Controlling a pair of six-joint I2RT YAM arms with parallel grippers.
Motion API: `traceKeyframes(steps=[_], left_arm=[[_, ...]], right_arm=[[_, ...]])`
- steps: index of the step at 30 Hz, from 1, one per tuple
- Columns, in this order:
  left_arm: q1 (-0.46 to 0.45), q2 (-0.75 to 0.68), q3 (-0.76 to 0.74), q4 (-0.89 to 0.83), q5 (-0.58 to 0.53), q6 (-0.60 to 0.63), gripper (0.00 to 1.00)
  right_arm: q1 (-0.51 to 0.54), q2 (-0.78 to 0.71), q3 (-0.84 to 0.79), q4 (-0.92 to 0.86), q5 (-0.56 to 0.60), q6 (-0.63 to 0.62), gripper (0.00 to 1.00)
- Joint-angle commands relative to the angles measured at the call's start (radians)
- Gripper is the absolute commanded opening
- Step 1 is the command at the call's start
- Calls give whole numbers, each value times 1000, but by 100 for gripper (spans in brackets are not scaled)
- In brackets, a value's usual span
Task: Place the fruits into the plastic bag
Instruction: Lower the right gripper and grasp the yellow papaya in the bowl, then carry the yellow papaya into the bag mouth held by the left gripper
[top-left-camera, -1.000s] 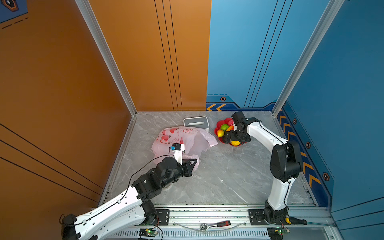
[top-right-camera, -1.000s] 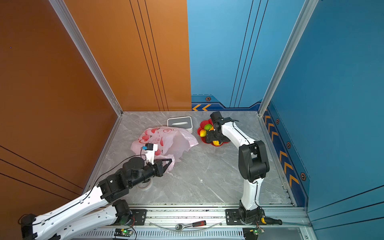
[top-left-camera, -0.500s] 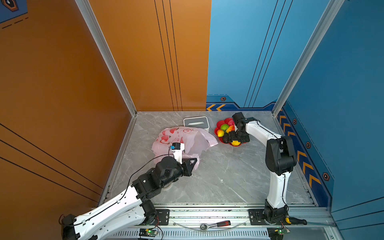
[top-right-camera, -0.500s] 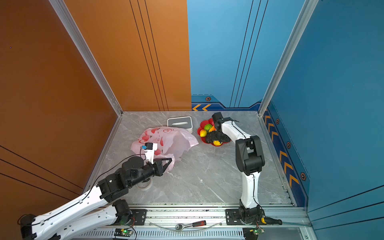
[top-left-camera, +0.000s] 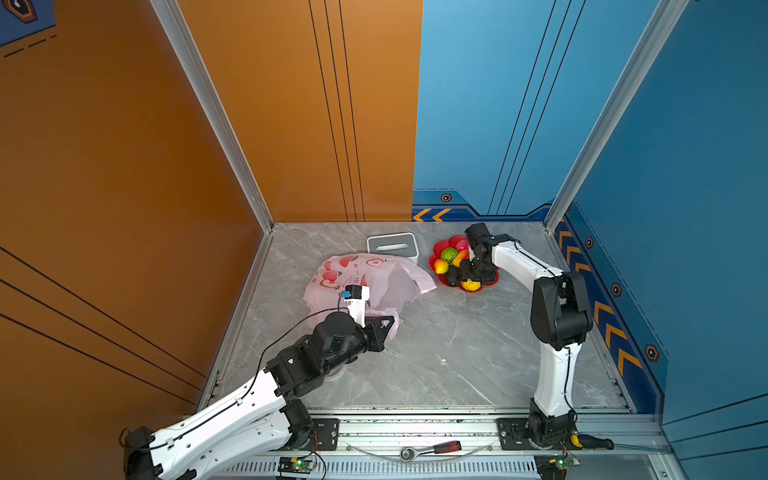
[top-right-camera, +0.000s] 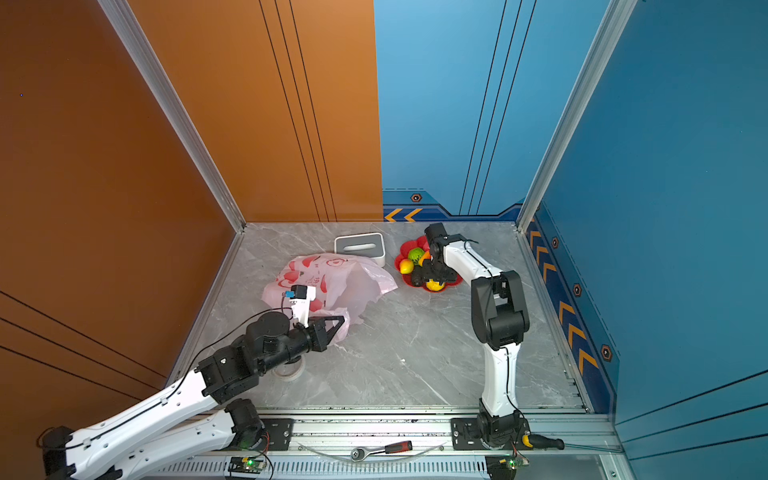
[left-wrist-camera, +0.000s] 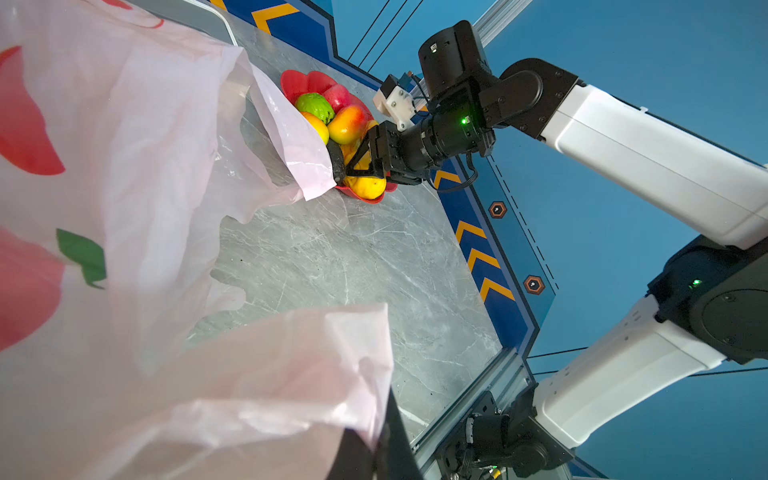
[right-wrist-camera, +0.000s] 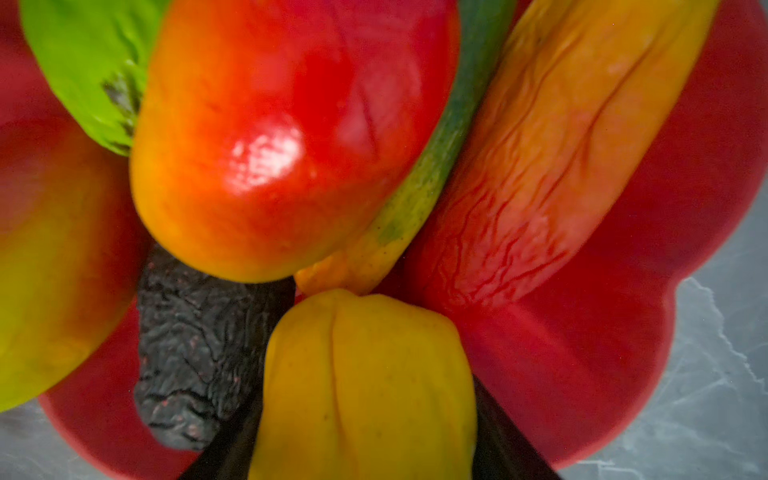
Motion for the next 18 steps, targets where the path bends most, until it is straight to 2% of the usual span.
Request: traceKeyframes(steps=[1,10,13,18], left_arm=[[13,-2,29,4,13,-6,0],[13,-1,27,17,23,-9,0],[13,-1,27,22,27,-12,0],[14,-6,28,28,30,-15,0]], right_arm=[[-5,-74,-30,10,-4,18,56],[-50,-214,-119,42,-99,56,54],[-89,-273,-152,67,-194,87,54],[-140,-403,-244,160,-426,175,54]])
